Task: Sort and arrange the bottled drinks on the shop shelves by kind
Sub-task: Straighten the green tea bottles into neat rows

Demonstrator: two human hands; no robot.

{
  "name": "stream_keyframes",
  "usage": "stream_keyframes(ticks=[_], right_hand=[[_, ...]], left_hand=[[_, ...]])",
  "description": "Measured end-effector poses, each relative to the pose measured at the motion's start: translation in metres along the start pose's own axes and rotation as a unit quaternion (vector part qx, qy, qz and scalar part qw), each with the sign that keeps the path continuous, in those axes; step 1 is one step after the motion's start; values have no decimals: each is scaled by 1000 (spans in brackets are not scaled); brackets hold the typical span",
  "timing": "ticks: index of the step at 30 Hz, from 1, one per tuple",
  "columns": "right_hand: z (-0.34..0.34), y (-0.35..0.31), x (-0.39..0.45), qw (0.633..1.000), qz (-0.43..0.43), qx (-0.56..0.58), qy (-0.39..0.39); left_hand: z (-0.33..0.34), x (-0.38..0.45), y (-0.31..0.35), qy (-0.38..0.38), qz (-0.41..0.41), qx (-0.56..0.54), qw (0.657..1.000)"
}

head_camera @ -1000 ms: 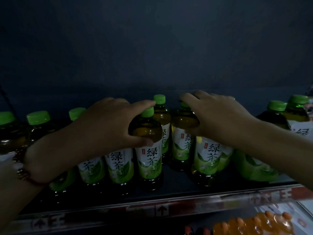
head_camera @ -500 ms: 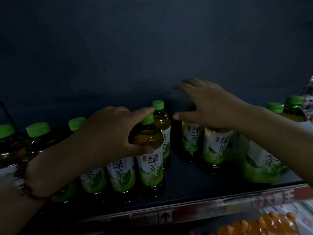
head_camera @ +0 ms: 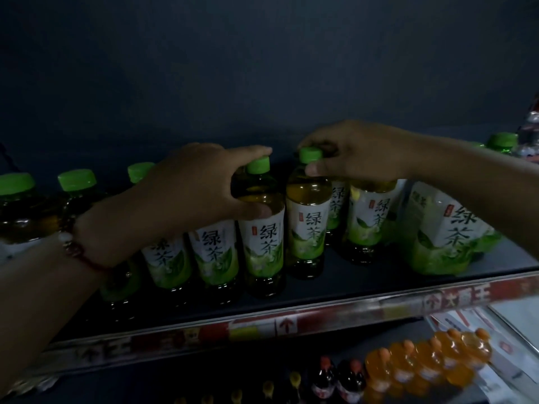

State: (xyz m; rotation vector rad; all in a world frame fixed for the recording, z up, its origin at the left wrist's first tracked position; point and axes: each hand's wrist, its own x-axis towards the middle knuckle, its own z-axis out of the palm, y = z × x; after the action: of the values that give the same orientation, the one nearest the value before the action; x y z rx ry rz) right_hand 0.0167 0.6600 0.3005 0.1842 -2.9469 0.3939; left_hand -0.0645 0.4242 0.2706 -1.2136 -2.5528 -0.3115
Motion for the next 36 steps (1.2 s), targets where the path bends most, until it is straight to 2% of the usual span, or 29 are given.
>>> stream_keyframes(ticks=[8,16,19,21,22,24,26,28,34,36], right_hand=[[17,-18,-23,992,35,108,49],[22,-24,-26,991,55,93,72],[19,-23,-29,993,58,91,53],[7,-18,-37,987,46,125,84],[-1,-13,-41,985,46,116,116],[-16,2,-46,986,53,13,155],[-20,19,-44,985,59,-125,99],[-16,39,-40,979,57,-192,30],[-28,83,-28,973,21,-230,-13],[-32,88,-25,979,13,-203,-29]], left_hand=[[3,-7,-3,19,23,9,1000],[2,-12,4,49,80,72,993],[5,-13,8,90,104,112,984],[8,-8,17,119,120,116,979],[9,-4,25,127,126,113,977],[12,1,42,143,138,123,972],[17,10,56,134,143,151,969],[24,18,61,105,122,163,973],[30,22,62,53,46,130,989],[30,21,65,35,24,120,992]])
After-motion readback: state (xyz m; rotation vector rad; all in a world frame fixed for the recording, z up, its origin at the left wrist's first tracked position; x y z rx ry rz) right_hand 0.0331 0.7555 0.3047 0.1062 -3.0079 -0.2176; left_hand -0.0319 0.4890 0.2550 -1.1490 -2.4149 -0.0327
